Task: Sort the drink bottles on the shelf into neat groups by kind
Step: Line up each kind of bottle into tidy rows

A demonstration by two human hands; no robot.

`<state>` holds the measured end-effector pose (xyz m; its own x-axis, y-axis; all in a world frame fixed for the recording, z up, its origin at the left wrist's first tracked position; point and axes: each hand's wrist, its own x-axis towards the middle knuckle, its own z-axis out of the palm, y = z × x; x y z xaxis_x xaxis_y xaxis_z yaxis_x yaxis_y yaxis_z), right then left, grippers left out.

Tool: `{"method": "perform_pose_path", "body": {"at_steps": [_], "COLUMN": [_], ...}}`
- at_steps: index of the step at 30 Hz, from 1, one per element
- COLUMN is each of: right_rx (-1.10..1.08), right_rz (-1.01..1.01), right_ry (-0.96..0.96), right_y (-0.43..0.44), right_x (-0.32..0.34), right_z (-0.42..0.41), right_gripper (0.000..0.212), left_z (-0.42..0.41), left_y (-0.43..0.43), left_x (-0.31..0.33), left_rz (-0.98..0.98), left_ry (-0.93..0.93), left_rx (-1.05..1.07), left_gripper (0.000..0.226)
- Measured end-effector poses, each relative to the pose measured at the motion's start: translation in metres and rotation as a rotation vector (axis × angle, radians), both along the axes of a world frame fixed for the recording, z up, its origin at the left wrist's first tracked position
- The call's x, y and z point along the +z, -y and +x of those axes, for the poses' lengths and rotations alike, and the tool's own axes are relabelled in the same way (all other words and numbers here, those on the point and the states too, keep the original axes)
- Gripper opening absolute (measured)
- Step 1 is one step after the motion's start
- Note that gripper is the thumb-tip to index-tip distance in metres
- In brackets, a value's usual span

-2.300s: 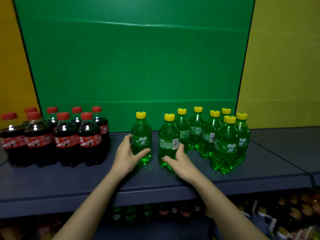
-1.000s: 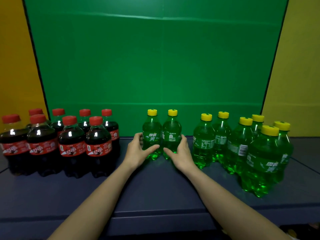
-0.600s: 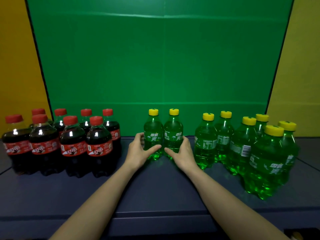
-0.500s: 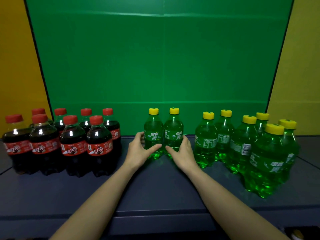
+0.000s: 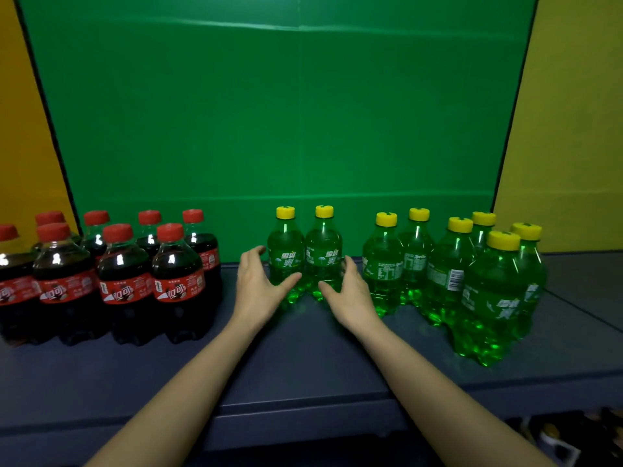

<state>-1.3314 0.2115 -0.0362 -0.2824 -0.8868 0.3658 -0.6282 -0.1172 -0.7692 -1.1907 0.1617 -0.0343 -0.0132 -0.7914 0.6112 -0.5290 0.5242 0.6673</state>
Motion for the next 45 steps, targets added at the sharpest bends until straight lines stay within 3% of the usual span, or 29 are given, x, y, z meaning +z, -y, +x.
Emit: {"method": "perform_pose_path", "body": {"at_steps": [3,6,11,16,24,28,36,40,42,45], "right_rx": [0.049,0.042,-0.115,-0.405,-0.485,-0.502,-0.355,-0.284,-0.247,-0.19], "right_rz": [-0.084,-0.194,-0.379,-0.529,-0.258,-0.165,-0.077,-0.07,-0.072,-0.112], "right_ry": [-0.035,-0.085,-0.18,-0.126,-0.023,-0.091,-0.091,-0.039,-0.018,-0.015], "right_y": [-0.034,-0.076,-0.137,-0.166,-0.157,-0.153,-0.139,-0.125,-0.117,-0.103], "right_x": [0.004,0.007,0.01,-0.002,-0.021,-0.021,-0.013,-0.012,-0.011,-0.008], "right_z": [-0.01,-0.028,-0.064,-0.091,-0.104,-0.101,-0.094,-0.085,-0.078,-0.069], "right_gripper": [0.064,0.052,0.036,0.043,0.072,0.077,0.083,0.086,0.084,0.082], "left_z": [-0.001,-0.014,-0.064,-0.11,-0.126,-0.108,-0.054,-0.029,-0.026,-0.028], "left_y": [-0.021,-0.04,-0.055,-0.051,-0.038,-0.041,-0.042,-0.041,-0.045,-0.05], "left_x": [0.009,0.011,0.004,0.009,0.009,0.012,0.014,0.017,0.015,0.008], "left_rz": [-0.296,-0.317,-0.14,0.156,0.259,0.255,0.4,0.448,0.429,0.298], "left_ry": [0.012,0.1,0.222,0.14,-0.01,-0.029,-0.145,-0.141,-0.1,-0.039], "left_rx": [-0.003,-0.218,-0.42,-0.472,-0.4,-0.425,-0.599,-0.672,-0.587,-0.384], "left_gripper": [0.039,0.027,0.059,0.096,0.085,0.091,0.076,0.094,0.1,0.089]}}
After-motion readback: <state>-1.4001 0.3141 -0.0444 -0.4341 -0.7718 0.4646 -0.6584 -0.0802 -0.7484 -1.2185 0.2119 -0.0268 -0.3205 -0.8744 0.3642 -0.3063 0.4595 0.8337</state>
